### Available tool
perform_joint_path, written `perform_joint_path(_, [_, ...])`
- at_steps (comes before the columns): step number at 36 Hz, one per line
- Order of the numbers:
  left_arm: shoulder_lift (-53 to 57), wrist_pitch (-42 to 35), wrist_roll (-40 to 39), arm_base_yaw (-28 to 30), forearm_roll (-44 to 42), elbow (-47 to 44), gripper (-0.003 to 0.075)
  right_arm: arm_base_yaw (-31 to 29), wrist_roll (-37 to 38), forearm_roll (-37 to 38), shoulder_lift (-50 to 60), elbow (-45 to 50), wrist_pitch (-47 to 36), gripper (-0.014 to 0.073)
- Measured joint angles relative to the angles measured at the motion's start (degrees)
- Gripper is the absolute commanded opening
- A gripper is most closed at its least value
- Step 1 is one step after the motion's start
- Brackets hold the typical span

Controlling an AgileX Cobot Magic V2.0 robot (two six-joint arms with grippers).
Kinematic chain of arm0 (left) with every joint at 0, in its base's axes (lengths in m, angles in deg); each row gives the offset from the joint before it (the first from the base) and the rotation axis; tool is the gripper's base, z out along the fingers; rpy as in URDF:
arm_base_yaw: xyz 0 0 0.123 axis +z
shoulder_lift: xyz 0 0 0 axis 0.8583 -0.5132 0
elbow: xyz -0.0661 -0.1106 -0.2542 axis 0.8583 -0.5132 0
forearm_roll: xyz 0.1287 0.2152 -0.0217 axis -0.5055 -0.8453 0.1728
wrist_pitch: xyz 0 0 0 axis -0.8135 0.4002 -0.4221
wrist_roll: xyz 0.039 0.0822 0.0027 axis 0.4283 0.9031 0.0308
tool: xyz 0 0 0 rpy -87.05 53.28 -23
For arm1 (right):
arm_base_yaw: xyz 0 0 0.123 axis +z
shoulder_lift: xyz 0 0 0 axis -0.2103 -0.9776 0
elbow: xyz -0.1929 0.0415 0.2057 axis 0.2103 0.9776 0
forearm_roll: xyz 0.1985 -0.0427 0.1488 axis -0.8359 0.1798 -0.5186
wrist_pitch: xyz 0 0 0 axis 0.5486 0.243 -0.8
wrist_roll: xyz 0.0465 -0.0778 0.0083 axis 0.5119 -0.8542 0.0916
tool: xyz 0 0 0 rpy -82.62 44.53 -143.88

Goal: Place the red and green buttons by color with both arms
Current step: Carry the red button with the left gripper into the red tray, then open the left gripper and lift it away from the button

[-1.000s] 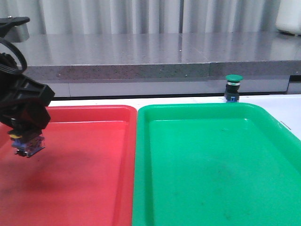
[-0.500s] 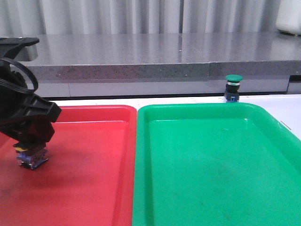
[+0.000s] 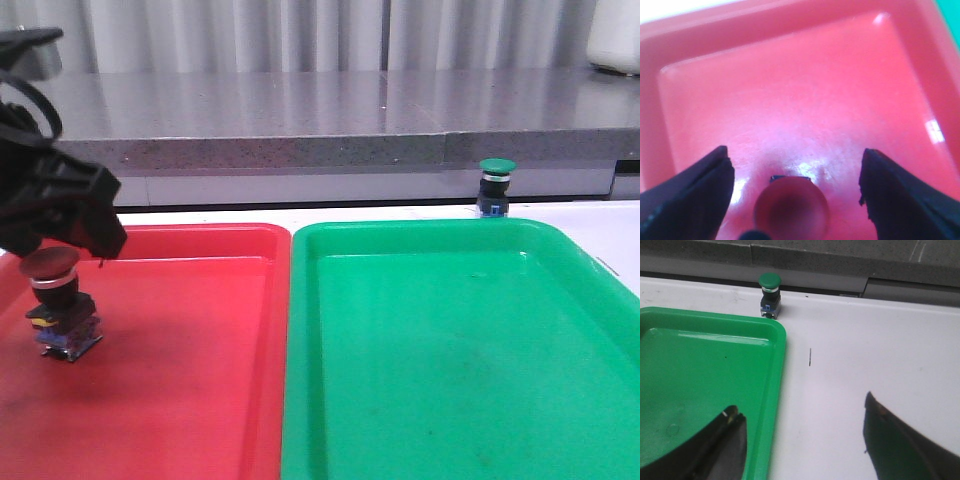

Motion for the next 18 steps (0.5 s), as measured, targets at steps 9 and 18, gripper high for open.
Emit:
perform_joint_path(9, [14.9,8.8,0.0,0.0,0.0,0.0,0.0511,0.0,0.0,0.0,0.0,0.0,0.0,0.0516])
perform_joint_path(18, [27.3,17.0,0.0,0.0,0.0,0.0,0.0511,0.0,0.0,0.0,0.0,0.0,0.0,0.0516])
